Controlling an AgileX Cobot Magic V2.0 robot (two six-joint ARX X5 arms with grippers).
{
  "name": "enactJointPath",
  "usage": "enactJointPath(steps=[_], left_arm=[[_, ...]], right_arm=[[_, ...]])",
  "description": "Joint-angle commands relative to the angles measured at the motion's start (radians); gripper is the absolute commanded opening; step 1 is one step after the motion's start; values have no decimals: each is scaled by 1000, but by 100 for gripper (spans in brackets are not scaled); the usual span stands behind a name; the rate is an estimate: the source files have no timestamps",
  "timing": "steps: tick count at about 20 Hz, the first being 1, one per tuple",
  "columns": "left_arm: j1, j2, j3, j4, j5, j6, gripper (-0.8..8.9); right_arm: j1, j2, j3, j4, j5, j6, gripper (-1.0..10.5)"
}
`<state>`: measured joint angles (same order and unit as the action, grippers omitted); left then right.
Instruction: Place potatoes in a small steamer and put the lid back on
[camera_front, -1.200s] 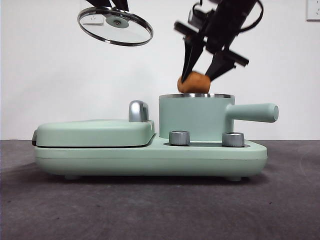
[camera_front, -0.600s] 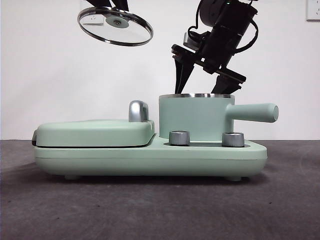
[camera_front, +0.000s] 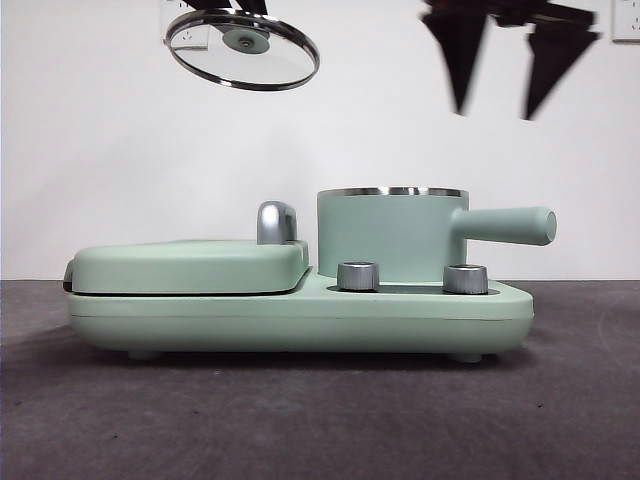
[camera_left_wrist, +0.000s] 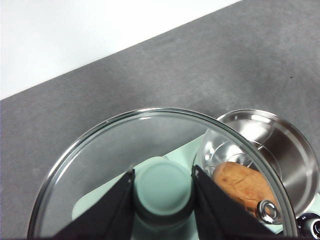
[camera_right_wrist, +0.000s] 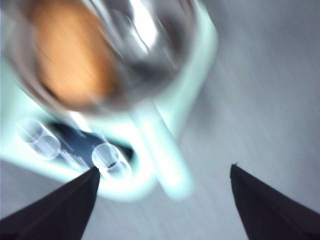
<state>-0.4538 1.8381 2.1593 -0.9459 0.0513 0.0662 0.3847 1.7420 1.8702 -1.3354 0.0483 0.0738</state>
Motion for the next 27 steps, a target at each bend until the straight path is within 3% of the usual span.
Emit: enactJointPath(steps=[1, 8, 16, 24, 27], left_arm=[[-20, 10, 38, 25, 2, -5, 18], [-123, 68, 38, 32, 2, 2, 18], [-217, 193, 38, 75, 2, 58, 18], [-231, 289, 38, 190, 5, 56, 17], [-227, 303, 38, 227, 68, 57, 16]], right_arm=[[17, -60, -39, -65, 68, -14, 379], [20, -480, -463, 45, 69, -10, 379], [23, -972, -894, 266, -76, 127, 379], [27, -1207, -961, 306, -74, 154, 379], [27, -1230, -961, 305, -75, 154, 379]])
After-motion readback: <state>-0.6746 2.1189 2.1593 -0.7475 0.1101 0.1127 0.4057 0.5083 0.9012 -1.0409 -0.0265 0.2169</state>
